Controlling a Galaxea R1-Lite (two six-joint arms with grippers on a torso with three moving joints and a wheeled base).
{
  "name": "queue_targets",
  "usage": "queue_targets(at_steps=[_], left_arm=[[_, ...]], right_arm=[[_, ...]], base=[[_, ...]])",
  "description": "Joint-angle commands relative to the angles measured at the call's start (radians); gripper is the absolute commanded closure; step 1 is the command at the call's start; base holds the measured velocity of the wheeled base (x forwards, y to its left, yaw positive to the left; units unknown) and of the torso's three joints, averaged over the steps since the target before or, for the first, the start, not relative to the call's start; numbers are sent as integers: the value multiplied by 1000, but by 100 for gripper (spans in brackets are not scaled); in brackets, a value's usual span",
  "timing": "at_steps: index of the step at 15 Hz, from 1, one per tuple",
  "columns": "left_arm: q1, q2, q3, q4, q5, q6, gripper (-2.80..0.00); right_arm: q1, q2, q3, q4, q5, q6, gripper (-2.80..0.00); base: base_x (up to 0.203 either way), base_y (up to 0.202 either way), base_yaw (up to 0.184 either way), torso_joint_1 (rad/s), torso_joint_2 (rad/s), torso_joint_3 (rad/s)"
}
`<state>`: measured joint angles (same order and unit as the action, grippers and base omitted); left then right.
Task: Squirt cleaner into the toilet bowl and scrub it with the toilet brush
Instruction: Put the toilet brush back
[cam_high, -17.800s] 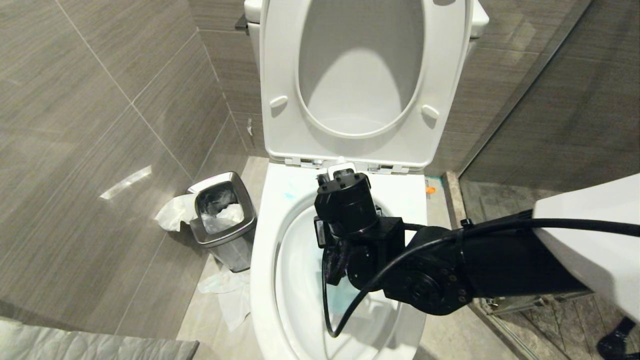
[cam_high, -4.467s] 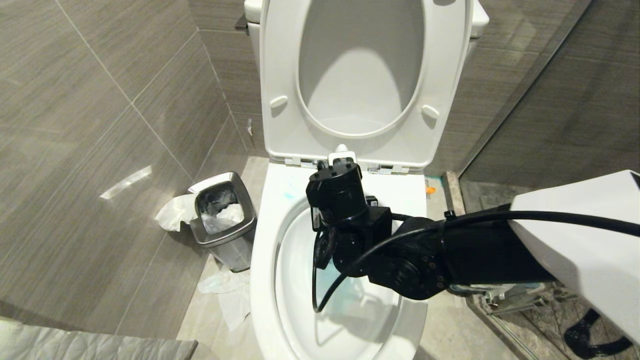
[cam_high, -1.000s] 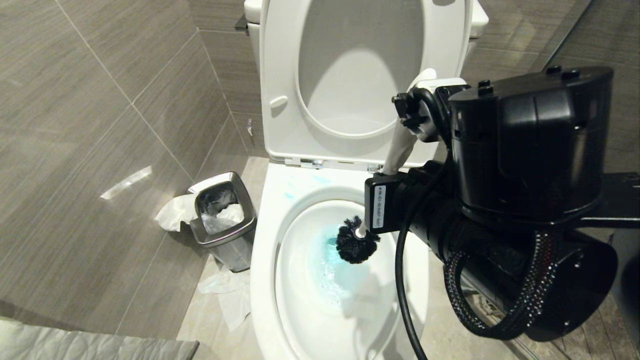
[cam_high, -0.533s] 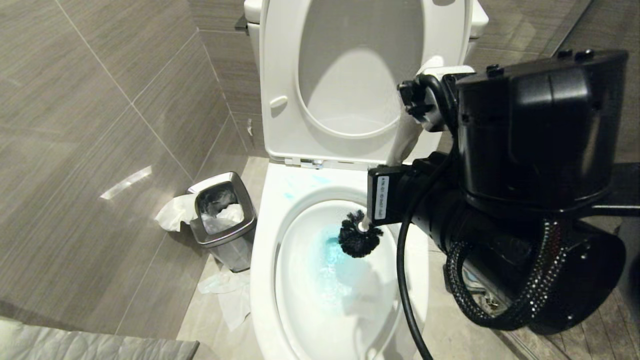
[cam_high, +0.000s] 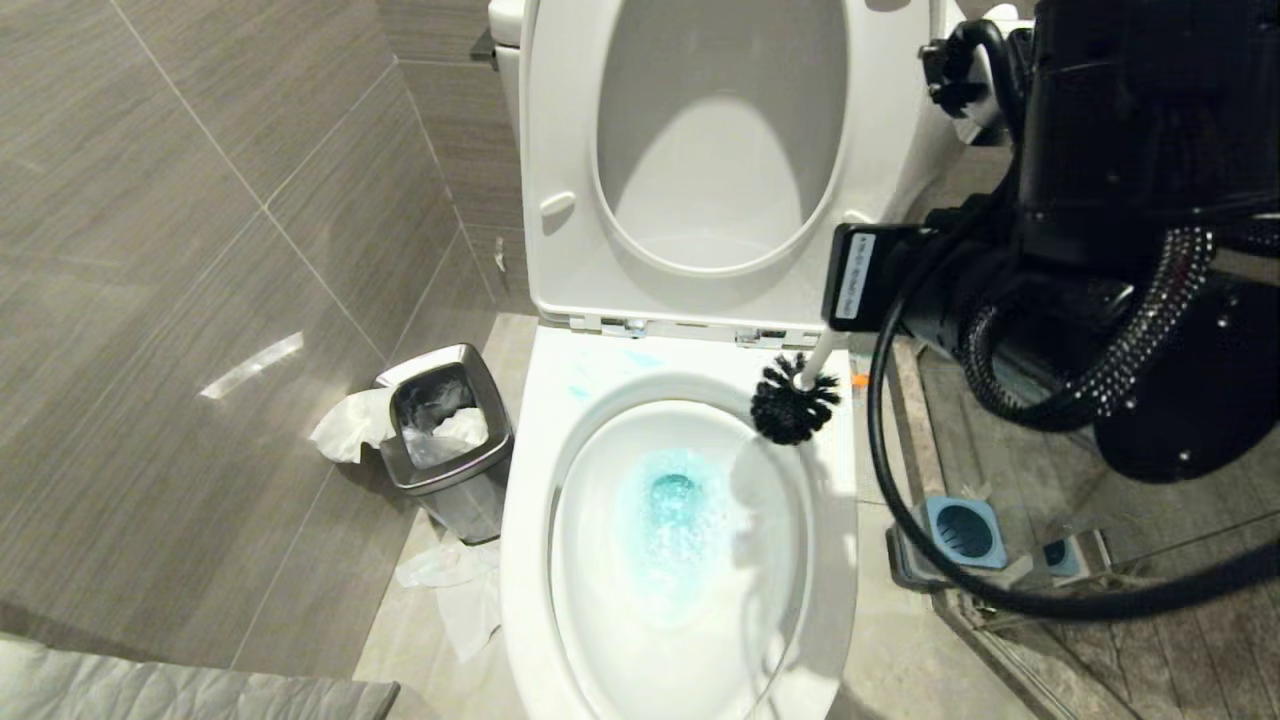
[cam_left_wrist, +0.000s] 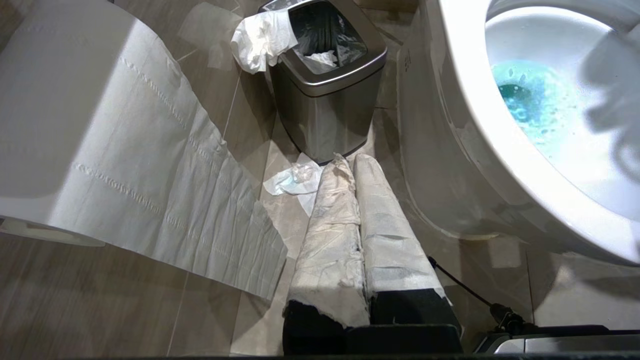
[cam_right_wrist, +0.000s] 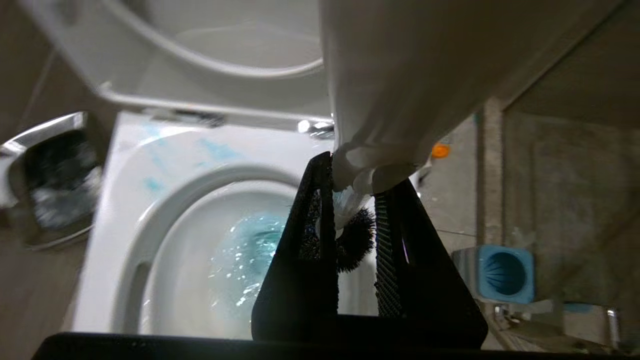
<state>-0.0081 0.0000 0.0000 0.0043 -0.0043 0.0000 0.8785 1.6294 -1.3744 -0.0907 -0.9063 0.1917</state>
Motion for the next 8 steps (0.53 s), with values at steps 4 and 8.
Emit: queue_targets(at_steps=[4, 8], left_arm=[[-1, 2, 0, -1, 0, 0, 0], [0, 2, 0, 0, 0, 0, 0]], right_arm=[[-234, -31, -39, 1, 65, -94, 0], [-396, -59, -32, 3, 192, -127, 0]], base=[[0, 0, 0, 0, 0, 0], [0, 0, 0, 0, 0, 0]])
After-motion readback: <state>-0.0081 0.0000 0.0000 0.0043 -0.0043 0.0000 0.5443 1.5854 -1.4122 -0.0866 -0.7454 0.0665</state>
